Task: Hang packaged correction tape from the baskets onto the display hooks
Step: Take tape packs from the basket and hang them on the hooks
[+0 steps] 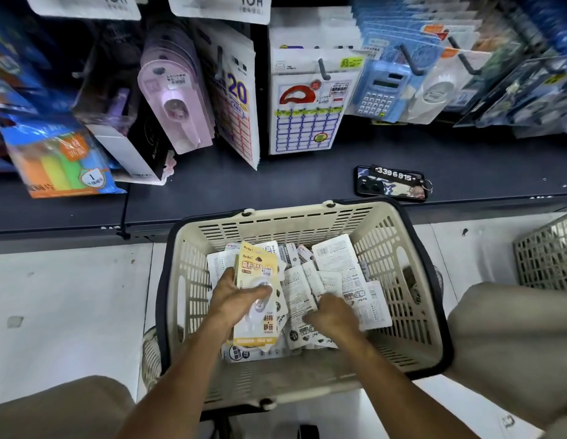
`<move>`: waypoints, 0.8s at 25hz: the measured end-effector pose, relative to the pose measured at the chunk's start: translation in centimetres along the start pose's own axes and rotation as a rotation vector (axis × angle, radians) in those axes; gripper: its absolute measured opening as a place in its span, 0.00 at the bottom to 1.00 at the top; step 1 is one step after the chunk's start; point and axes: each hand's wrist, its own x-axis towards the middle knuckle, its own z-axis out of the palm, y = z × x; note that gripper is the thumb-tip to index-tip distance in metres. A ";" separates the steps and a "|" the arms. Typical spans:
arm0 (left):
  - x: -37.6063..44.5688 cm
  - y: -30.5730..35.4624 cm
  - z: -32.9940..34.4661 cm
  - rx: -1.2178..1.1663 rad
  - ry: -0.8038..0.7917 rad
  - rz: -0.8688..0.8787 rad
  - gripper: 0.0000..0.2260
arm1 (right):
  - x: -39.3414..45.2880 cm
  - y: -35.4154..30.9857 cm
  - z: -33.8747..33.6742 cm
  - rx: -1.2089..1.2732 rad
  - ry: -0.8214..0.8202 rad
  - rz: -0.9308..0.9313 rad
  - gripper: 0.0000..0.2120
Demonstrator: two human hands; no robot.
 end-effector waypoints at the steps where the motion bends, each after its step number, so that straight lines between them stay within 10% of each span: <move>1: 0.1 0.1 0.1 -0.002 0.021 0.011 0.23 | -0.1 0.5 0.3 -0.028 -0.064 -0.010 0.08; 4: 0.5 -0.1 0.6 0.039 0.056 0.042 0.27 | -0.1 0.0 -1.6 0.239 -0.177 -0.067 0.05; 8: 1.0 -0.3 0.8 0.084 0.056 0.070 0.22 | -0.3 -2.7 -6.7 0.447 -0.040 -0.293 0.25; 11: 1.1 0.2 0.7 -0.038 0.051 0.073 0.22 | -0.6 -3.3 -9.0 0.642 -0.365 -0.376 0.16; 14: 1.0 0.2 -0.1 -0.143 0.036 0.076 0.22 | -0.1 -2.4 -10.2 0.819 -0.612 -0.331 0.12; 20: -0.3 0.6 -0.5 -0.235 -0.189 0.040 0.23 | -0.4 -3.4 -5.4 1.065 -0.380 0.090 0.12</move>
